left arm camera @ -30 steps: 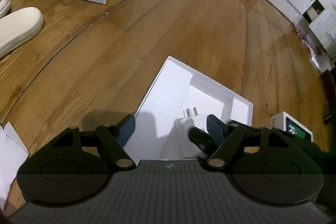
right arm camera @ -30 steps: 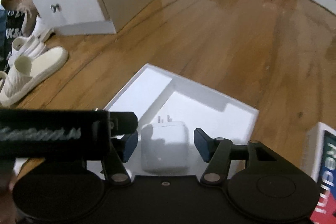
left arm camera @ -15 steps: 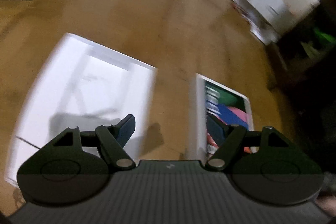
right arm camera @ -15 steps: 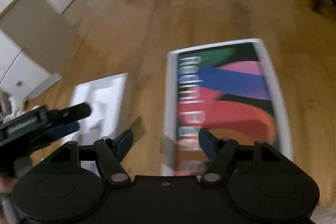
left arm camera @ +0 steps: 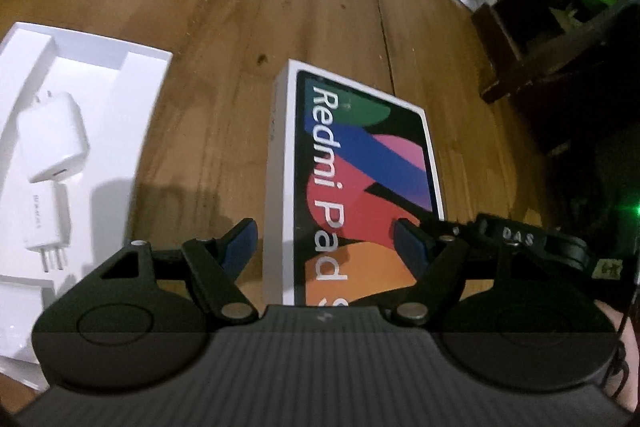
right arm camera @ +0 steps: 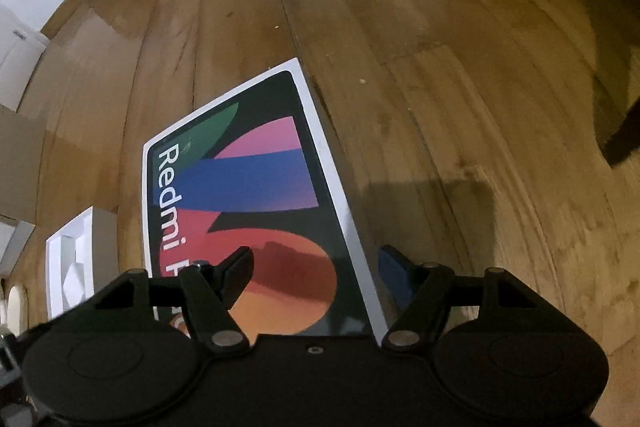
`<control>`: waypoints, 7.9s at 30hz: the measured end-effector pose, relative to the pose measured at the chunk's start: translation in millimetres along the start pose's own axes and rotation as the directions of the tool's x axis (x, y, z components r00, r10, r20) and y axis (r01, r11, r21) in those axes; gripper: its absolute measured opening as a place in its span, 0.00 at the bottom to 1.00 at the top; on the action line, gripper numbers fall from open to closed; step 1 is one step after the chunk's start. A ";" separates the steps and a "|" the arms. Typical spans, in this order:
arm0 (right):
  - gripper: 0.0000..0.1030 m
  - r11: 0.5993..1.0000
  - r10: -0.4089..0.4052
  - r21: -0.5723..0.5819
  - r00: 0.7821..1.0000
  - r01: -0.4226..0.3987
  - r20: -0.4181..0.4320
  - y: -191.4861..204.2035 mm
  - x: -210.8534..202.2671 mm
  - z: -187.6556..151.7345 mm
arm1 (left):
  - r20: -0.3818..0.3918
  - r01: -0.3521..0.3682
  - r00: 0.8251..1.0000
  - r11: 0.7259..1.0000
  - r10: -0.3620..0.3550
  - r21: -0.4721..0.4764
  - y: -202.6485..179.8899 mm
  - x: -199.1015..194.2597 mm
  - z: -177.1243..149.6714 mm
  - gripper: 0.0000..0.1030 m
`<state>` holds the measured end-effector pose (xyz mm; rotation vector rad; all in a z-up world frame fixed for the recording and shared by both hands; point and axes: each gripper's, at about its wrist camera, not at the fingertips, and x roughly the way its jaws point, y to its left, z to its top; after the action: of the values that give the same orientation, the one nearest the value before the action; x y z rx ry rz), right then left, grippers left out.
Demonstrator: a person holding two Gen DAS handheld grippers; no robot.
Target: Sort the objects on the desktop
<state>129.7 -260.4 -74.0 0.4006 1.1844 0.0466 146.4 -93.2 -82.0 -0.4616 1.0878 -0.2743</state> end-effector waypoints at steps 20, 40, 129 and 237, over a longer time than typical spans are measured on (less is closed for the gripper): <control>0.75 0.988 0.112 0.113 0.993 -0.109 -0.021 -25.4 25.6 7.3 | -0.085 -0.065 0.994 0.998 0.065 0.004 -9.7 49.9 -7.5 0.78; 0.90 0.993 0.104 0.056 0.993 -0.101 -0.052 1.7 38.8 2.0 | -0.097 -0.085 0.992 0.996 0.083 -0.008 -0.4 62.7 -13.6 0.82; 0.71 0.908 0.417 -0.058 0.909 -0.416 0.017 2.9 5.5 -10.3 | 0.023 -0.154 0.988 0.974 0.153 0.165 -15.9 -8.0 -3.1 0.99; 0.63 0.670 0.697 -0.125 0.678 -0.732 -0.231 73.5 31.7 -48.2 | 0.059 -0.279 0.958 0.960 0.280 -0.022 90.7 -52.8 -17.7 0.95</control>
<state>110.8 -171.0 -93.3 0.6716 1.1016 0.9150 106.2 4.8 -91.7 -0.3202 1.0804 -0.0032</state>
